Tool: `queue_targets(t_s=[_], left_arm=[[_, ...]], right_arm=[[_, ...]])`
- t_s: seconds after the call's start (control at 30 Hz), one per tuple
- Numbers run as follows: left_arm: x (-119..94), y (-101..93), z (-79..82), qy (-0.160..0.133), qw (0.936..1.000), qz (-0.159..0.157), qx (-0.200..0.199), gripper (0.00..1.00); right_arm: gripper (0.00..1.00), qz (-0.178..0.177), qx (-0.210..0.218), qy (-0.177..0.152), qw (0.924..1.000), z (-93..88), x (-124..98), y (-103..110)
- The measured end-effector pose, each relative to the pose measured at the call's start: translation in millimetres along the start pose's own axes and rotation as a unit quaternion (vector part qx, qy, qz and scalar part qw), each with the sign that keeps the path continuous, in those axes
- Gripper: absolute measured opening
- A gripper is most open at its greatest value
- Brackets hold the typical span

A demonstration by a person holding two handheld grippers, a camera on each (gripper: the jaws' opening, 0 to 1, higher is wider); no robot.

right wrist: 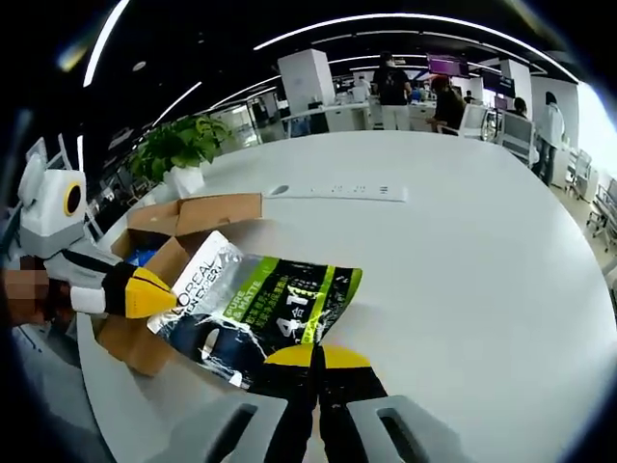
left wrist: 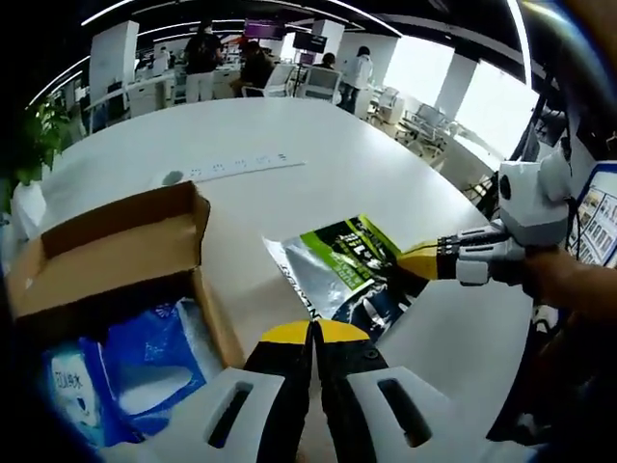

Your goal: Operate the shoe box by opening the lid, removing the specified soft item, and placing it in the target area until the item is outside and the box remains undamaged.

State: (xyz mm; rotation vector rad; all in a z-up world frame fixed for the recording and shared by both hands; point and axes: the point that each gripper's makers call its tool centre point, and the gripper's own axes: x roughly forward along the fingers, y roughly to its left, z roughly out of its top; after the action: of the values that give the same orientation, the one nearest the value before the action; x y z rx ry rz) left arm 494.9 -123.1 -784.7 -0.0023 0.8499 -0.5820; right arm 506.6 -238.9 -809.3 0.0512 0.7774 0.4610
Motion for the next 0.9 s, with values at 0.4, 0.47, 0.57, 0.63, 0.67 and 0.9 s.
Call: queue_targets(t_s=[0.4,0.47,0.57,0.63,0.67,0.9], left_arm=[[7.0,-7.1,-2.9,0.014,0.9993,0.01,0.034,0.0],[9.5,-8.8,-2.2,0.015,0.9989,0.009,0.044,0.0],[12.9,-11.5,-0.9,0.017,0.998,0.008,0.061,0.0],[15.0,-13.3,0.6,0.017,0.9968,0.009,0.077,0.0],[17.0,-15.1,0.0,0.02,0.9962,0.007,0.084,0.0],[27.9,-21.0,1.6,0.03,0.9927,0.007,0.116,0.0]], right_arm=[[0.0,-0.009,-0.001,-0.001,1.0,-1.4,-2.2,-5.2],[0.0,-0.011,0.001,-0.001,0.9999,-2.4,-1.9,-8.9],[0.0,-0.014,0.001,0.001,0.9999,-4.0,-2.4,-12.4],[0.0,-0.017,0.001,0.001,0.9999,-4.5,-3.1,-14.8],[0.0,-0.019,0.002,0.0,0.9998,-4.9,-3.6,-16.5],[0.0,-0.027,0.007,0.0,0.9996,-11.6,-3.8,-27.0]])
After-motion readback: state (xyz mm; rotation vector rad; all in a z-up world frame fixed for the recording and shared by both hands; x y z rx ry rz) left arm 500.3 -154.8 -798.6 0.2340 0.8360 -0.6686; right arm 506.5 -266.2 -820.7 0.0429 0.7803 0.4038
